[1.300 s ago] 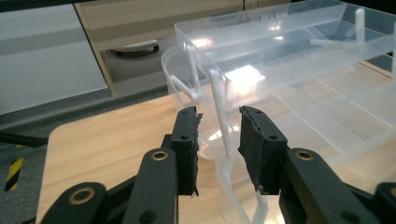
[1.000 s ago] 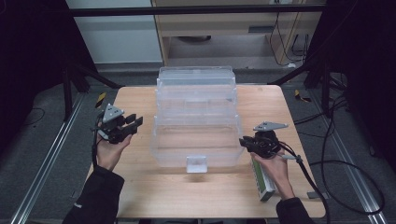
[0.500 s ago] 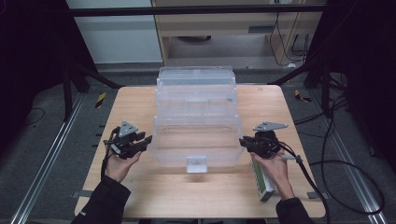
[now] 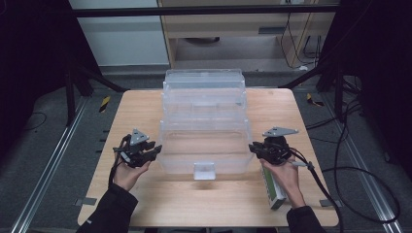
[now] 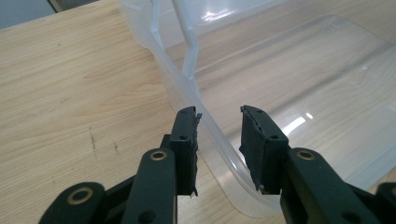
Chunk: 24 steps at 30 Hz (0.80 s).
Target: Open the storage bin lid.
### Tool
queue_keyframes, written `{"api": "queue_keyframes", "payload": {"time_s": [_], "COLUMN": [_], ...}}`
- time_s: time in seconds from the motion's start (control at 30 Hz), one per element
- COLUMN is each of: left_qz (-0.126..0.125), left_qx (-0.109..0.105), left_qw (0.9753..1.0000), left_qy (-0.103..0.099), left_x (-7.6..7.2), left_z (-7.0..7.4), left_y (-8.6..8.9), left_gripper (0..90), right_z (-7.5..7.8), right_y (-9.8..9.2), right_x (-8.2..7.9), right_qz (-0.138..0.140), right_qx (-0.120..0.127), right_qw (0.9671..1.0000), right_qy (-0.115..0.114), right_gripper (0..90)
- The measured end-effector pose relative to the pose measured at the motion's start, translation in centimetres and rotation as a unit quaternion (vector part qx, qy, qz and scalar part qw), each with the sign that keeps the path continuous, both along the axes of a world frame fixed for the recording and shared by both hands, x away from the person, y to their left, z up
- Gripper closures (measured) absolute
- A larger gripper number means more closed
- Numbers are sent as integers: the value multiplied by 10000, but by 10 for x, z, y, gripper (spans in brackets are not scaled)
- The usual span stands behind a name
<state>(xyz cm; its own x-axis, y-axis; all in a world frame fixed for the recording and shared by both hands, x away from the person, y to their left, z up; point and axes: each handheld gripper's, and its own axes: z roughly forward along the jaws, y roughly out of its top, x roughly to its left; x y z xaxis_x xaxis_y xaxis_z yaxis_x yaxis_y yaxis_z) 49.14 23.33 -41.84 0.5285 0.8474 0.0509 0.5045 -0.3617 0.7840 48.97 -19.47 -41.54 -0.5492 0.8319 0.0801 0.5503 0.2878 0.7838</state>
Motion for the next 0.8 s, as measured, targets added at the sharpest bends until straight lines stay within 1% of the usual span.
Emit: {"api": "queue_keyframes", "payload": {"time_s": [0.03, 0.07, 0.1, 0.2, 0.33, 0.5, 0.57, 0.63, 0.73, 0.8], "left_qz": [6, -13, -10, -23, -26, -38, -44, -47, -66, -67], "left_qx": [-19, 36, 11, 56, 20, 26, 31, 29, -8, 9], "left_qw": [10000, 10000, 10000, 10000, 10000, 10000, 10000, 10000, 10000, 10000], "left_qy": [3, 26, 6, -4, -6, -1, -6, -8, 6, 1], "left_x": [0, 0, 0, -1, -1, -1, -2, -2, -1, -1], "left_z": [0, 0, -1, -2, -2, -1, -1, -1, -2, -2], "left_y": [0, 0, -1, -2, -2, -2, -2, -2, -1, -1], "left_gripper": [655, 655, 656, 656, 654, 654, 654, 654, 650, 648], "right_z": [0, 0, 0, 1, 3, 13, 18, 22, 27, 30], "right_y": [0, 1, 1, 0, -1, -9, -13, -16, -22, -24], "right_x": [0, 0, 0, 1, 0, -3, -5, -7, -9, -12], "right_qz": [-1, -11, -27, -27, -39, -91, -118, -148, -163, -191], "right_qx": [-6, -5, 16, 45, 3, 95, 120, 136, 95, 91], "right_qw": [10000, 10000, 10000, 10000, 10000, 9999, 9997, 9997, 9997, 9997], "right_qy": [4, 14, 23, 73, 17, -75, -149, -164, -152, -150], "right_gripper": [759, 759, 759, 753, 735, 706, 692, 664, 615, 593]}}
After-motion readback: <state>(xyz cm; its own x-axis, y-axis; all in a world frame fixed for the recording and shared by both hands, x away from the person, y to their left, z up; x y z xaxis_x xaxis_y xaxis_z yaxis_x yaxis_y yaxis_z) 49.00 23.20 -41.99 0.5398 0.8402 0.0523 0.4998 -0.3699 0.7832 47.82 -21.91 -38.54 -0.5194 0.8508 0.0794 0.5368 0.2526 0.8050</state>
